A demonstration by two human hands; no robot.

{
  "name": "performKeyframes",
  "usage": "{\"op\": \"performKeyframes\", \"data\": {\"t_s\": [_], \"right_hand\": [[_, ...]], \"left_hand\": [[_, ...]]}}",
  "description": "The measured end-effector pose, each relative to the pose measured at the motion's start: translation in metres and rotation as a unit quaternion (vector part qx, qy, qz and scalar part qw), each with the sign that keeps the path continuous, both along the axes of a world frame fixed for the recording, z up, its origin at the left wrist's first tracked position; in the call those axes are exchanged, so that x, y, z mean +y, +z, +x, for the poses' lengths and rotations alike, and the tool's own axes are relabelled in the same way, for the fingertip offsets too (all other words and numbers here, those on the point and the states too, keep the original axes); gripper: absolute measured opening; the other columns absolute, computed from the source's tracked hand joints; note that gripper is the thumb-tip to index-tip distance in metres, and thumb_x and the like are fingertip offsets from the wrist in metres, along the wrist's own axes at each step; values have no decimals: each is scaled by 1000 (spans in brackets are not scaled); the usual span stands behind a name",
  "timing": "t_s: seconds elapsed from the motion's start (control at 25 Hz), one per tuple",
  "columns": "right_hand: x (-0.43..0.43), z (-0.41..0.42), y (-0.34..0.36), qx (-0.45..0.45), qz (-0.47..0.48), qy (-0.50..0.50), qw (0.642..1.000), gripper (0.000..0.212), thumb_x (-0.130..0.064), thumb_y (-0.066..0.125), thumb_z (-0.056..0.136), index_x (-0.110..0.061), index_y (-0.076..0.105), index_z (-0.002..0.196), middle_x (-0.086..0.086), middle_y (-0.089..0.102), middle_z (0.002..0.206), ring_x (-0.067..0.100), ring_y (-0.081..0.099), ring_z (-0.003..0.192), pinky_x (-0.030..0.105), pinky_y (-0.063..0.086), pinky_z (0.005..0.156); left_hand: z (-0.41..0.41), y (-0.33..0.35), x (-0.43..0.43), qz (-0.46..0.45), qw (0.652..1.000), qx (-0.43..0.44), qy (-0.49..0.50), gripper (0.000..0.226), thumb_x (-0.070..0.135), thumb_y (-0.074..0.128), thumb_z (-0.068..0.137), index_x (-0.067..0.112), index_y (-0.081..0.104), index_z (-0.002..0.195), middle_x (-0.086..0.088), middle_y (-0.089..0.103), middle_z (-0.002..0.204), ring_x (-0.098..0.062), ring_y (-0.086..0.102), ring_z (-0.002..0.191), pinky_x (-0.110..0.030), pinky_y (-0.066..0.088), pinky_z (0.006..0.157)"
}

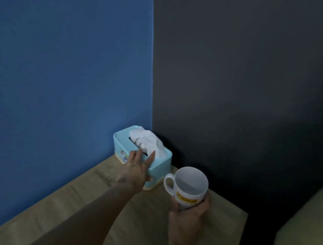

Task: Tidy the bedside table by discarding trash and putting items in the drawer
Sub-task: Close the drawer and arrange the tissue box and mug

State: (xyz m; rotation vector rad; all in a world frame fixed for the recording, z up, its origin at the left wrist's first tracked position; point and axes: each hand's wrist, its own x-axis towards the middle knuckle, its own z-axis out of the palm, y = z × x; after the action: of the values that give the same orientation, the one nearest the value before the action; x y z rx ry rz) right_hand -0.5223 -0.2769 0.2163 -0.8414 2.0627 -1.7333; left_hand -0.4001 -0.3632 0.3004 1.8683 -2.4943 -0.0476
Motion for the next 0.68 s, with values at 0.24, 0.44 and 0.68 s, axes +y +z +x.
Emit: {"op": "performKeyframes", "data": {"t_s": [0.24, 0.44, 0.68], "right_hand": [[-5, -2, 3, -3, -29, 1, 1000, 97, -34, 80, 50, -29, 25, 130, 18, 57, 125, 36, 60, 108, 47, 52, 85], [-8, -8, 3, 57, -22, 28, 998, 96, -20, 84, 53, -16, 31, 133, 18, 55, 126, 35, 57, 111, 46, 51, 88], [-15, -33, 10, 107, 5, 116, 988, 87, -26, 85, 56, -5, 42, 129, 12, 53, 122, 27, 53, 112, 24, 38, 88]], "left_hand": [[-8, -5, -4, -14, 999, 20, 26, 77, 46, 55, 88, 32, 10, 149, -9, 20, 148, -27, 21, 133, -43, 33, 108], [-9, -3, -6, -14, 998, 33, 44, 77, 47, 55, 87, 35, 10, 148, -8, 20, 147, -26, 21, 133, -44, 37, 106], [-14, -2, -13, -31, 997, 29, 59, 74, 51, 55, 86, 37, 15, 147, -7, 22, 146, -27, 24, 130, -42, 42, 99]]}}
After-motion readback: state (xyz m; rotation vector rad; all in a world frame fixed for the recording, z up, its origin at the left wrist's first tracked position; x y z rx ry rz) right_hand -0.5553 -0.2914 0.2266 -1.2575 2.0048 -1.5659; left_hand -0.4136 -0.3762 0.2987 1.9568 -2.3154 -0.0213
